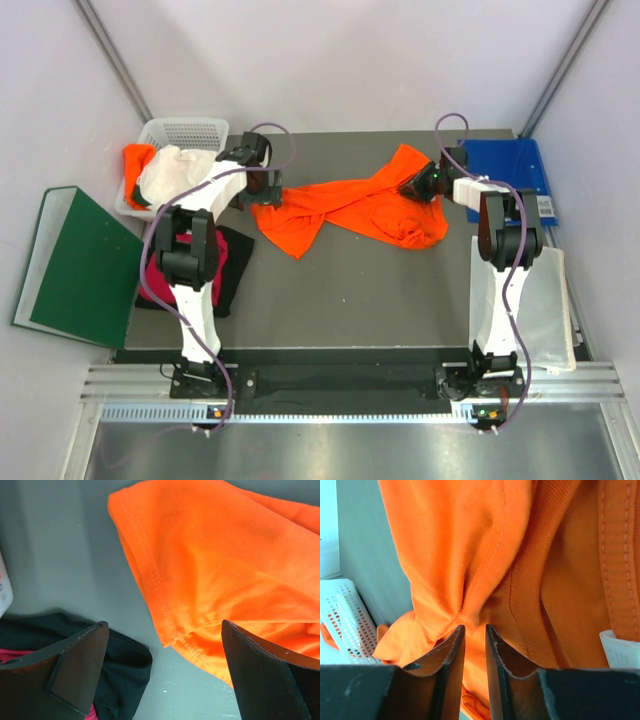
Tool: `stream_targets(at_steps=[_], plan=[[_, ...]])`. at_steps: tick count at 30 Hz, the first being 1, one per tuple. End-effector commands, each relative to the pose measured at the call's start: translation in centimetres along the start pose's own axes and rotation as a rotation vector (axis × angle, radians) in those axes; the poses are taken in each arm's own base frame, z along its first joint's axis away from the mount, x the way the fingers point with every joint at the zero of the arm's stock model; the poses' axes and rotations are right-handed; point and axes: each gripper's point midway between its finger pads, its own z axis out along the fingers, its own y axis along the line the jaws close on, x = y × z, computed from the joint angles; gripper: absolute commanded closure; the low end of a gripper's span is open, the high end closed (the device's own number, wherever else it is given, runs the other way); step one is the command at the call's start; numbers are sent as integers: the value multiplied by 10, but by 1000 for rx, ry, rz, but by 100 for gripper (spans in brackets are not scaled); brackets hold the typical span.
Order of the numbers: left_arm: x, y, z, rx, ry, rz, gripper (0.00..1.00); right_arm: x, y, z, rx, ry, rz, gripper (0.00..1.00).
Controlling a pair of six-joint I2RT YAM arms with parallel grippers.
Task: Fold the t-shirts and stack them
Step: Flatten out the tshirt
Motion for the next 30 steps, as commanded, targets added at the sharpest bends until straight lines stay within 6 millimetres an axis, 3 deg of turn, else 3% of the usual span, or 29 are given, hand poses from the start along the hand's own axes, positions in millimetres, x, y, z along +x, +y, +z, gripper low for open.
stream_targets(at_steps=[1, 8, 13, 17, 30], plan=[[-14, -6, -20, 49, -63, 2, 1, -12, 14, 4, -45, -31, -31, 77], [-5, -17, -27, 113, -67, 41, 1, -9, 20, 19, -66, -28, -45, 92], [17, -17, -17, 104, -9, 37, 1, -13, 38, 16, -111, -60, -74, 99], [25, -19, -6, 108, 8, -1, 17, -14, 44, 12, -124, -68, -81, 100], [22, -21, 29, 73, 32, -44, 21, -10, 43, 3, -122, -67, -81, 100]])
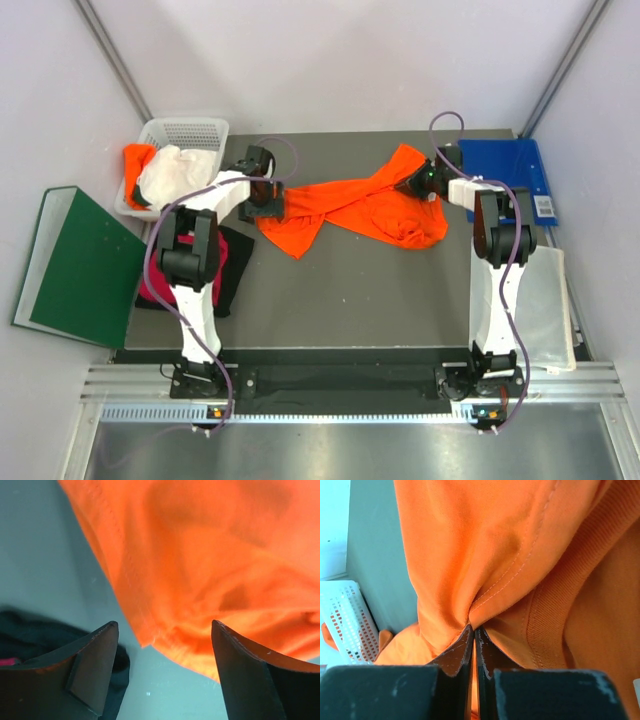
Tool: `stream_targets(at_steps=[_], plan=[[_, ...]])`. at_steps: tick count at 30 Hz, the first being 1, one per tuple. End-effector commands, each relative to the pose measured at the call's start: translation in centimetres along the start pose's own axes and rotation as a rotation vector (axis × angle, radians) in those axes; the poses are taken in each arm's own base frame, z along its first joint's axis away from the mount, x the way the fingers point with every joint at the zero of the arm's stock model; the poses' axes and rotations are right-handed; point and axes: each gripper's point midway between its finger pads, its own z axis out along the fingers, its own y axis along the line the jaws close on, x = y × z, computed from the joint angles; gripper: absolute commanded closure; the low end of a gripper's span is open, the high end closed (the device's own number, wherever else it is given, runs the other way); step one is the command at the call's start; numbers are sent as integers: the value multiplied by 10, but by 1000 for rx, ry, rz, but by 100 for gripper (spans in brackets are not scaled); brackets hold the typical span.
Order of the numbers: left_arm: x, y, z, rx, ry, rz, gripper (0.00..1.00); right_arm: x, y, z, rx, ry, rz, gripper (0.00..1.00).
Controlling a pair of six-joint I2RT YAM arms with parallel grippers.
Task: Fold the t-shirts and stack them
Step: Flatten out the tshirt
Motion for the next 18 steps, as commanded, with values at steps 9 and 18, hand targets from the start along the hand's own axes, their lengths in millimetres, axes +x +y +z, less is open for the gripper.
stream_targets(at_steps=[9, 18], plan=[[-28, 7, 14, -57, -67, -20, 100, -9, 33, -19, -74, -49, -53, 100], [-57, 25, -19, -105, -157, -25, 85, -8, 35, -27, -76, -52, -58, 100]])
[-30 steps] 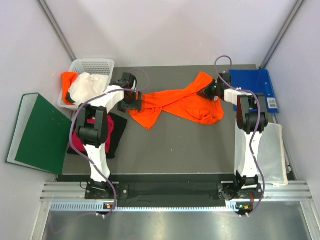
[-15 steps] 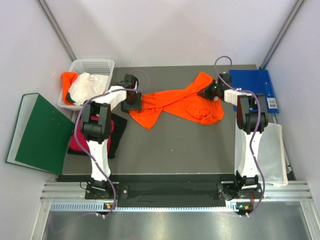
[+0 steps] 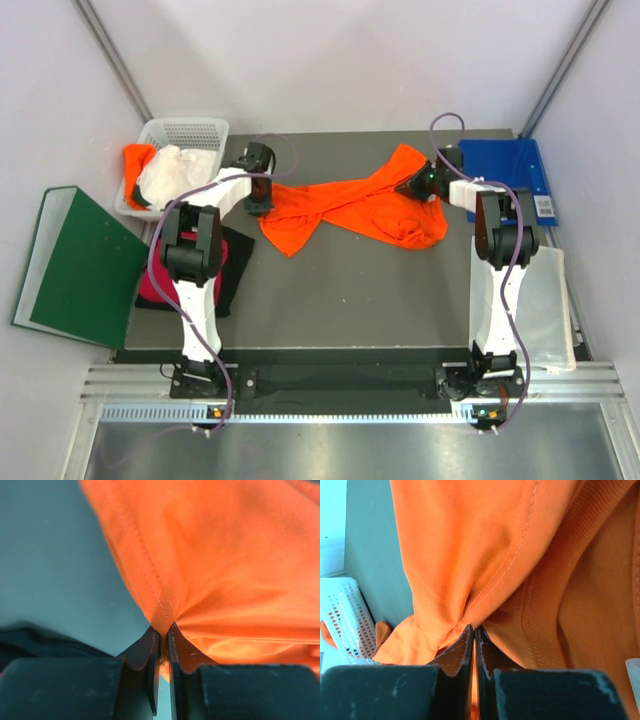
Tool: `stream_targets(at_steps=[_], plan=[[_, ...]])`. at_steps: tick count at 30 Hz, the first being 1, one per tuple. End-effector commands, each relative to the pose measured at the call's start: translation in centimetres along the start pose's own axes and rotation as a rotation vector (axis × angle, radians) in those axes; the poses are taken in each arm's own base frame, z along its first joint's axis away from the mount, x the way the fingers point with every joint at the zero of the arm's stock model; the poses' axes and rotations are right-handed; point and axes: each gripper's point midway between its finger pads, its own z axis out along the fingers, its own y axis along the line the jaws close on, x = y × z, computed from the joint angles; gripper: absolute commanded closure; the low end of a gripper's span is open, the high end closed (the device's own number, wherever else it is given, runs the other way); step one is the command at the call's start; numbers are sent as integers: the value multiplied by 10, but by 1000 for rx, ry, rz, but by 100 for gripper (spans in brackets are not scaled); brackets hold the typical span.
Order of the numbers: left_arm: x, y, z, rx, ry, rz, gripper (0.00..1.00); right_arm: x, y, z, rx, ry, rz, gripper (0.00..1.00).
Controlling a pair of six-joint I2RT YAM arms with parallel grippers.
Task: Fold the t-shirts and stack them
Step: Flatten out the tshirt
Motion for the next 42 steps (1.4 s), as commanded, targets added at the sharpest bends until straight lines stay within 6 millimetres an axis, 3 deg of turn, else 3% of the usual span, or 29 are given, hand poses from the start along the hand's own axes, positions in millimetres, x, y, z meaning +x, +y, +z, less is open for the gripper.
stream_targets(at_steps=[1, 3, 4, 7, 11, 12, 14, 17, 19, 22, 27, 30, 33, 38, 41, 42], plan=[[-46, 17, -38, -33, -141, -23, 85, -13, 38, -22, -81, -54, -58, 100], [-49, 21, -39, -37, -146, -29, 81, -17, 40, -25, -85, -63, -59, 100], [-49, 22, -39, -39, -144, -33, 74, -16, 40, -25, -84, -61, -59, 100], [-52, 22, -39, -29, -147, -39, 72, -19, 44, -27, -92, -66, -62, 100], [-51, 20, -32, -19, -136, -40, 78, -22, 45, -26, -95, -64, -61, 99], [-50, 20, -31, -16, -130, -39, 90, -22, 46, -26, -97, -65, -60, 99], [-48, 20, -28, -17, -124, -39, 100, -22, 46, -26, -95, -64, -59, 99], [-53, 21, -30, -19, -135, -41, 100, -23, 49, -27, -101, -66, -60, 99], [-61, 23, -40, -16, -160, -56, 100, -25, 52, -31, -108, -67, -63, 99], [-90, 33, -68, -10, -255, -102, 100, -35, 66, -45, -127, -99, -98, 100], [-131, 44, -124, 9, -447, -208, 100, -61, 111, -91, -168, -188, -204, 100], [-140, 48, -146, 28, -536, -230, 100, -72, 144, -126, -206, -249, -266, 100], [-144, 49, -158, 31, -562, -233, 100, -73, 154, -146, -215, -268, -294, 100], [-133, 48, -152, 32, -520, -227, 100, -63, 146, -171, -181, -262, -313, 100], [-116, 53, -141, -2, -469, -238, 100, -41, 125, -175, -138, -196, -323, 100], [-107, 55, -135, -15, -443, -247, 100, -24, 112, -173, -130, -141, -318, 100]])
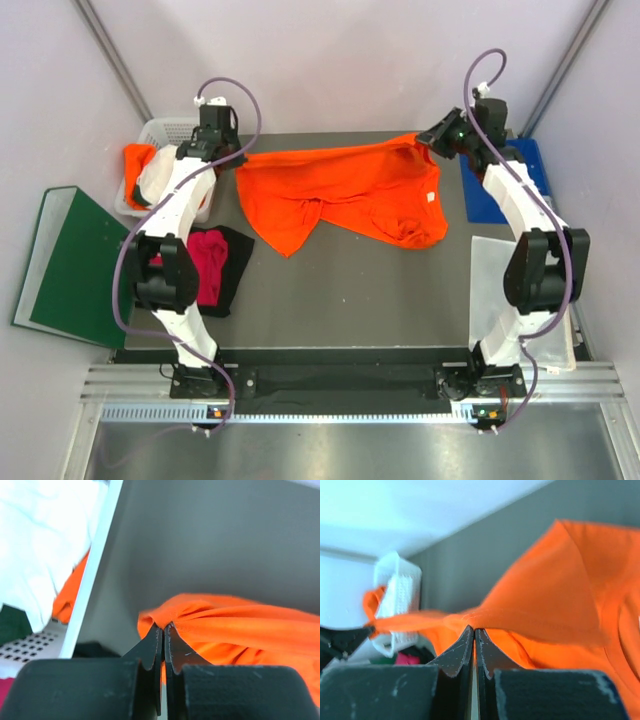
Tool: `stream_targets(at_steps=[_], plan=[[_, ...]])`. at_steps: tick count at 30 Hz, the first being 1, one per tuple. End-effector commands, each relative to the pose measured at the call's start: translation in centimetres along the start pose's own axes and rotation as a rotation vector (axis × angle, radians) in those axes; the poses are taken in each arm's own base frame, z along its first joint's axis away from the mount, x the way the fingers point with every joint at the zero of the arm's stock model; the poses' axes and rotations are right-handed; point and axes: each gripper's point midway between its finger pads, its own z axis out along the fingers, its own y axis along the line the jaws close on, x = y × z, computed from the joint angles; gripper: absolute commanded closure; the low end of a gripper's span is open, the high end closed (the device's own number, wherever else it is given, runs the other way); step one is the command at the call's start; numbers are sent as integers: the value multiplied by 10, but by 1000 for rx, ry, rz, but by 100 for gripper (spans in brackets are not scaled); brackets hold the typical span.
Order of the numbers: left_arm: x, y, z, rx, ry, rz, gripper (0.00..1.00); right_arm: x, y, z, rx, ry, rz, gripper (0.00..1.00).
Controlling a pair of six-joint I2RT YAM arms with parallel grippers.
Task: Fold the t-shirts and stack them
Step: Flatten out the tshirt
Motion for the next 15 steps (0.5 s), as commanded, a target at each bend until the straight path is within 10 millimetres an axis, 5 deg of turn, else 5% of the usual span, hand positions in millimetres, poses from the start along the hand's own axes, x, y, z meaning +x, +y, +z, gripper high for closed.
stream_targets(at_steps=[1, 6, 8, 11, 14, 15], plan=[[23, 19, 0, -75, 50, -20, 100, 53, -35, -26, 89, 163, 9, 100], [47, 35, 4, -139, 109, -23, 100, 140, -85, -55, 189, 387, 65, 99], [53, 37, 9, -149, 128, -25, 100, 157, -96, -60, 211, 442, 72, 98], [55, 37, 14, -149, 144, -32, 100, 171, -108, -63, 236, 495, 63, 65], [58, 35, 19, -145, 165, -28, 100, 140, -102, -59, 255, 395, -17, 36], [61, 35, 22, -149, 175, -26, 100, 132, -102, -57, 264, 370, -36, 16]])
